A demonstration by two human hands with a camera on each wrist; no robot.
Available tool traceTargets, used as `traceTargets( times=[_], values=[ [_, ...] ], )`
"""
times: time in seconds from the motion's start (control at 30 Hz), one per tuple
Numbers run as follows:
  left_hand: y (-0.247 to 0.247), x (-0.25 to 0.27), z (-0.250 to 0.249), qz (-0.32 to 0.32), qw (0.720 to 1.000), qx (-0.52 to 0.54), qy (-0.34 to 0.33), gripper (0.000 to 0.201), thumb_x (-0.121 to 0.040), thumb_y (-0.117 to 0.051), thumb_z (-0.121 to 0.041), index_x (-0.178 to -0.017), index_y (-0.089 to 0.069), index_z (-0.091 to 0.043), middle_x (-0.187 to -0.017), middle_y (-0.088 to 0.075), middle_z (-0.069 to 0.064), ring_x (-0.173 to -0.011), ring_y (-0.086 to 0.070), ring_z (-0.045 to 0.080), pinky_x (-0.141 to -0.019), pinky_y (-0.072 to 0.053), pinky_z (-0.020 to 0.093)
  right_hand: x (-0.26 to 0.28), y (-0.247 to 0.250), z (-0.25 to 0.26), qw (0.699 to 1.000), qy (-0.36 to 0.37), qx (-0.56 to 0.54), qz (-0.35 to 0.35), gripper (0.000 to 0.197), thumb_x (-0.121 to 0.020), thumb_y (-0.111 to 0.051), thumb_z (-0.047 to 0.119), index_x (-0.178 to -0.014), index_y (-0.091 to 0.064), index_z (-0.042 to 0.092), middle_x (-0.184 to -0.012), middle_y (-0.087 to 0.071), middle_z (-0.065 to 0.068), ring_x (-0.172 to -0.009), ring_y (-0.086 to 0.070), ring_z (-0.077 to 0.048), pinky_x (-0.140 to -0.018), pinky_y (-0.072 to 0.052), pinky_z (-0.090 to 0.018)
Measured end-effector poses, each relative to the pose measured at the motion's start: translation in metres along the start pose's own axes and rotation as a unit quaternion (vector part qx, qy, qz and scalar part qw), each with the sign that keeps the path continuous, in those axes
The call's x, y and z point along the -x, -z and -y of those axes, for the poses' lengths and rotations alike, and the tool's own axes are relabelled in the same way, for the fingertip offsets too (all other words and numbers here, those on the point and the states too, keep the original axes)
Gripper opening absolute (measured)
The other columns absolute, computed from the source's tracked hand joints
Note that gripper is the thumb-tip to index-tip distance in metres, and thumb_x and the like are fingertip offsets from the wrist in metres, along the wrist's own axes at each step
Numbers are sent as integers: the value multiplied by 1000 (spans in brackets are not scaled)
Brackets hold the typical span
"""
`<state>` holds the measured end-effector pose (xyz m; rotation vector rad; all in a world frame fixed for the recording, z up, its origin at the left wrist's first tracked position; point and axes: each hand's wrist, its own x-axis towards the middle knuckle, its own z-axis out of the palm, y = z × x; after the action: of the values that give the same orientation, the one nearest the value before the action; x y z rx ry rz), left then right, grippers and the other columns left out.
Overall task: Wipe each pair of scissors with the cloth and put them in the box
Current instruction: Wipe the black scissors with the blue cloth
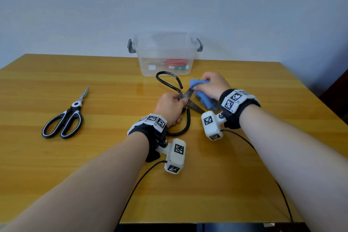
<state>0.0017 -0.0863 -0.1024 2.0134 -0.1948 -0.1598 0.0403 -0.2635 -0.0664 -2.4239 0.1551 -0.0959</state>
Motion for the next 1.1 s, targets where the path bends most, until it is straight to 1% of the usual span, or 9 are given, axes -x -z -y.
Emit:
traceTargets(
  times=[0.1, 0.17, 0.27, 0.4, 0.47, 0.57, 0.67, 0.83, 1.1],
  values=[
    [0, 3, -3, -8, 1000, 10, -1, 24, -106, -55, -26, -97, -63, -4, -44, -48, 3, -24, -38, 10, -32, -29, 16, -4, 14, -1, 997, -16, -5, -70, 18, -87, -74, 28, -89, -58, 19, -80, -59, 4, -75, -57, -19, -56, -43, -28],
    [2, 5, -4, -16, 1000, 26, 0, 22, -106, -55, -25, -102, -63, -4, -43, -47, 1, -24, -38, 9, -31, -28, 15, 0, 18, 7, 999, 3, -22, -45, 18, -87, -74, 27, -98, -61, 22, -86, -60, 3, -72, -60, -20, -50, -50, -31],
    [1, 4, -3, -16, 1000, 25, -6, 25, -106, -54, -24, -90, -62, -7, -42, -46, 0, -24, -39, 9, -31, -28, 16, 13, 20, 15, 998, 53, -27, 3, 17, -83, -76, 24, -96, -66, 27, -92, -68, -5, -75, -67, -27, -50, -56, -36],
    [0, 3, 0, -16, 1000, 22, -7, 27, -105, -54, -24, -80, -58, -15, -41, -48, 3, -26, -40, 13, -33, -31, 18, 26, 12, 15, 987, 128, 58, 74, 20, -83, -72, 18, -94, -72, 35, -98, -66, 15, -100, -63, -16, -74, -51, -27],
    [1, 2, 1, -17, 1000, 21, -3, 28, -105, -53, -24, -79, -57, -17, -40, -50, 4, -27, -40, 15, -34, -32, 19, 29, 11, 15, 981, 147, 71, 102, 25, -87, -70, 23, -106, -75, 39, -101, -61, 24, -104, -57, -7, -87, -46, -27],
    [1, 1, 1, -12, 1000, 20, -4, 26, -105, -53, -23, -81, -58, -14, -41, -50, 5, -28, -41, 16, -33, -32, 19, 29, 16, 17, 978, 143, 61, 137, 27, -91, -72, 32, -118, -74, 34, -111, -64, 21, -107, -55, -2, -82, -38, -15],
    [1, 2, 0, -7, 1000, 17, -2, 26, -105, -54, -23, -82, -59, -11, -43, -51, 7, -28, -41, 16, -33, -33, 20, 26, 21, 20, 974, 134, 60, 172, 27, -90, -73, 39, -117, -75, 34, -116, -67, 18, -105, -57, -1, -87, -41, -19],
    [0, -1, 2, -7, 1000, -4, 0, 28, -104, -54, -21, -78, -56, -11, -42, -52, 6, -27, -41, 15, -33, -33, 20, 19, 7, 21, 977, 130, 98, 135, 10, -89, -75, 21, -99, -77, 20, -87, -59, 20, -74, -52, -1, -61, -35, -19],
    [-2, -4, 6, -9, 1000, 5, 4, 30, -106, -53, -23, -79, -57, -9, -40, -50, 5, -27, -40, 16, -33, -32, 20, 1, 1, 11, 991, 77, 35, 105, 6, -87, -78, 21, -88, -72, 20, -89, -64, 10, -79, -60, -12, -56, -45, -25]
  ],
)
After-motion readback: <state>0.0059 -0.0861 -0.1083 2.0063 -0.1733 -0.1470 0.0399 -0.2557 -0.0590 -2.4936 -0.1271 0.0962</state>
